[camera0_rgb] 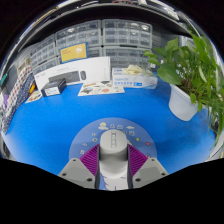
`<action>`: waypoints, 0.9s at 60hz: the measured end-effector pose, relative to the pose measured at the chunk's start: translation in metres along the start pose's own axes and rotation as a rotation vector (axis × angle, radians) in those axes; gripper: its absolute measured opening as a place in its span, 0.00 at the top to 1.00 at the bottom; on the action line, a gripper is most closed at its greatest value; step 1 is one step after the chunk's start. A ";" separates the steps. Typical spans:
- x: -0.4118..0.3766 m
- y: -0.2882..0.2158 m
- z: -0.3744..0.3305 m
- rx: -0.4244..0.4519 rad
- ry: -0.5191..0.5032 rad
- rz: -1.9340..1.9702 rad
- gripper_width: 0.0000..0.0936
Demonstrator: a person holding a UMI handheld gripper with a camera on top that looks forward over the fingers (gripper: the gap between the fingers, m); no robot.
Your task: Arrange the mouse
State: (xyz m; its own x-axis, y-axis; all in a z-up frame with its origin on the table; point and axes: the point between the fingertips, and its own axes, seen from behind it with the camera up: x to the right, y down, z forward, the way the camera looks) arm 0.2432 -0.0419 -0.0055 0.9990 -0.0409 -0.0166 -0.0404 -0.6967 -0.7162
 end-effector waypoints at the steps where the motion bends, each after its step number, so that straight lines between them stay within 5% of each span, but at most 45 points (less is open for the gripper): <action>1: 0.000 0.000 0.000 0.001 -0.004 0.002 0.58; 11: -0.001 0.002 0.000 -0.045 -0.014 -0.022 0.45; 15: 0.002 0.004 -0.002 -0.078 0.012 -0.066 0.20; 19: -0.002 -0.003 -0.011 -0.086 0.018 -0.094 0.08; 54: -0.043 -0.137 -0.145 0.171 0.001 -0.042 0.08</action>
State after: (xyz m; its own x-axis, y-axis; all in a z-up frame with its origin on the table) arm 0.2037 -0.0484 0.1942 0.9997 -0.0156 0.0164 0.0047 -0.5657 -0.8246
